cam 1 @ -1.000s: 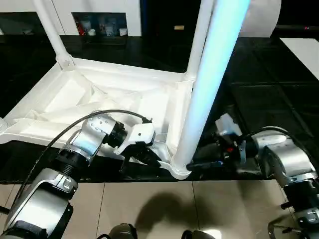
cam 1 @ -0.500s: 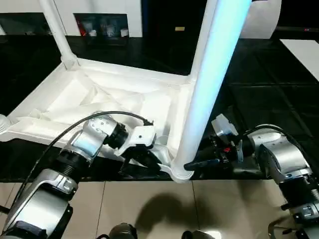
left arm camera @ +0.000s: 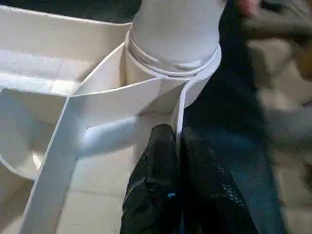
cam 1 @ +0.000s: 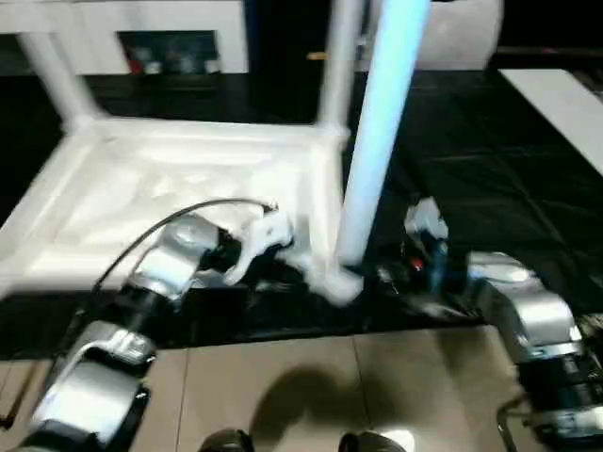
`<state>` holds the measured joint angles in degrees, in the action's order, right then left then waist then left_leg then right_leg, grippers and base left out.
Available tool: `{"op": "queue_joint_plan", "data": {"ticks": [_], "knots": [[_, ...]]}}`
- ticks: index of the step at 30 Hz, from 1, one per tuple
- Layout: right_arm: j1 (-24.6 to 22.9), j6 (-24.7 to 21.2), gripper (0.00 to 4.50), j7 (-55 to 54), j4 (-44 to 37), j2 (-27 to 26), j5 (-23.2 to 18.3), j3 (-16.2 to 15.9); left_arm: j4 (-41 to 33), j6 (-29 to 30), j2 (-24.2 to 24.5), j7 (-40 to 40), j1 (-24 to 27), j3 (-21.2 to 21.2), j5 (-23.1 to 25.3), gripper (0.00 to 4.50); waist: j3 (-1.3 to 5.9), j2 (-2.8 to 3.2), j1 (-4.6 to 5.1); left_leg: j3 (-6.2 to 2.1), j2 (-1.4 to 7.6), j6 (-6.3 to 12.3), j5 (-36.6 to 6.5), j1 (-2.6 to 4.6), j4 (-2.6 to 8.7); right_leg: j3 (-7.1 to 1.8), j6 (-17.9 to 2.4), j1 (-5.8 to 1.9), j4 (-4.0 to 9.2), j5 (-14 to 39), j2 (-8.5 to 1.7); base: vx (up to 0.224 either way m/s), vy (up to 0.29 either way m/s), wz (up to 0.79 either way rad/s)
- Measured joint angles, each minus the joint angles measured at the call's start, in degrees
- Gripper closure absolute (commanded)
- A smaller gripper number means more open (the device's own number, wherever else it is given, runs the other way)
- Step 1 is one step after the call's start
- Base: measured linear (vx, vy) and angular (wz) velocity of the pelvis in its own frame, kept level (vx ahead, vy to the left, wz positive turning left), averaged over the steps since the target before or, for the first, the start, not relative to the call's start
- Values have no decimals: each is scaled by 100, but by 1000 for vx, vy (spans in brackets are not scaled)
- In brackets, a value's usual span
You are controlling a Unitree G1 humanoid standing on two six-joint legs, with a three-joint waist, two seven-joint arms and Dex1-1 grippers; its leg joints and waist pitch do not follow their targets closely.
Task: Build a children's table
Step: Rotate leg to tighten
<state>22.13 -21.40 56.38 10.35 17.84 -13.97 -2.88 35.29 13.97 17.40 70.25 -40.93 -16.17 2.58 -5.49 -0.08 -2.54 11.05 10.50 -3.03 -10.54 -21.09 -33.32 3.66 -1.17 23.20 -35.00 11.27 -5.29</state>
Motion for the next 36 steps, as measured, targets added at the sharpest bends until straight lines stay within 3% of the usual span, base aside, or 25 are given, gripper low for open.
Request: {"op": "queue_joint_plan", "data": {"ticks": [4,11,12,17,20,25,33,36], "knots": [[164,-76,261,-1373,105,-606,361,235,329,291,-429,-941,-206,249,44,450,6,10,64,2,-2,0,0,4,18,1,0,1,-1,-1,1,0,0,0],[1170,225,262,-4046,1276,-1874,960,519,1124,322,-1008,-2542,-735,593,213,450,6,13,138,5,-1,12,12,-9,46,0,2,31,10,-1,8,0,0,0],[1249,272,207,-4248,1369,-1974,1008,562,1182,308,-1047,-2634,-776,626,220,450,6,13,134,6,-1,21,15,-10,49,1,2,33,12,3,8,0,0,0],[1275,443,183,-4485,1443,-2109,1058,583,1230,259,-1074,-2706,-834,625,258,450,5,11,77,13,-2,29,14,-22,65,3,-2,52,15,9,8,0,0,0],[1062,564,148,-4447,1249,-2111,1046,588,1243,87,-1062,-2584,-833,523,358,450,4,10,49,15,0,29,15,-23,65,4,-2,52,15,9,6,0,0,0],[224,645,103,-3973,548,-1843,880,500,1372,-695,-923,-2093,-822,176,454,450,-2,-1,-54,15,-1,29,15,-30,65,4,0,52,20,10,5,0,0,0],[-1574,346,43,-3120,-1787,-1231,199,479,1985,-2327,-653,-1550,-906,-125,712,450,-5,-4,-232,19,4,25,17,-25,56,3,15,42,17,5,2,0,0,0],[-2088,182,13,-2934,-2352,-1008,2,484,2287,-2714,-626,-1487,-1006,-137,718,450,-6,-5,-244,21,1,21,16,-30,54,1,27,44,18,-2,0,0,0,0]]}}
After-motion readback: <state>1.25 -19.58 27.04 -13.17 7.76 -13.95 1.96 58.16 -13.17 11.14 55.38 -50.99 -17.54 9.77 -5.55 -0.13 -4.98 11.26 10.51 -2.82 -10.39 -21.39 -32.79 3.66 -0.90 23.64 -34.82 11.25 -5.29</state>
